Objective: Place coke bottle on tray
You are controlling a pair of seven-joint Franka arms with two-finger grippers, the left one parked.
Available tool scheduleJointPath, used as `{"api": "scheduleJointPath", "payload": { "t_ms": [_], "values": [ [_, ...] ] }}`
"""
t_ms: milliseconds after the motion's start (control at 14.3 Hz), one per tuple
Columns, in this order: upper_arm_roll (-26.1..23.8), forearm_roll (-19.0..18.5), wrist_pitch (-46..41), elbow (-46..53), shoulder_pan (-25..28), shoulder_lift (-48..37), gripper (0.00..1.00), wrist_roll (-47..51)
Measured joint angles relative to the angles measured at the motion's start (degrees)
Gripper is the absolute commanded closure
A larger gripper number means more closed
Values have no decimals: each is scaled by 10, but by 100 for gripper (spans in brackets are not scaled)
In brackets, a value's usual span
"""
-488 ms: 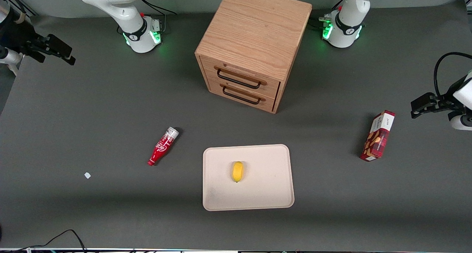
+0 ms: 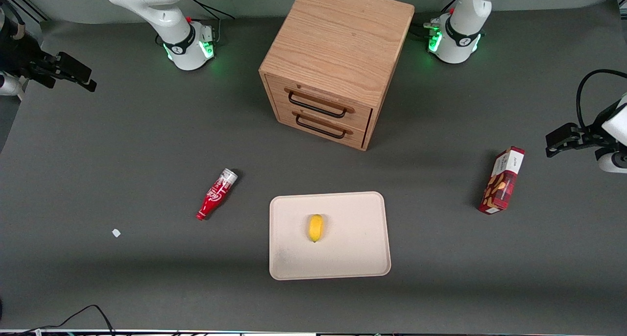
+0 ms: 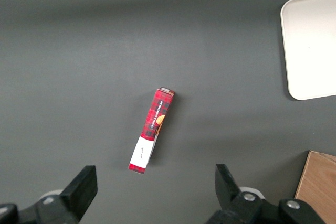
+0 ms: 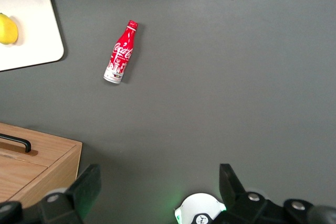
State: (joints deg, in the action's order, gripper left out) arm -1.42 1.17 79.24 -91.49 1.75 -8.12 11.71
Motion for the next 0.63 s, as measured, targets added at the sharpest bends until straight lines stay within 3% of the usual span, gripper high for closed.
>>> {"api": "scheduleJointPath", "payload": {
  "t_ms": [279,628],
  "values": [
    [0,0,-5,-1,3,7,0,0],
    [-9,40,5,62,8,43,0,41]
  ]
}}
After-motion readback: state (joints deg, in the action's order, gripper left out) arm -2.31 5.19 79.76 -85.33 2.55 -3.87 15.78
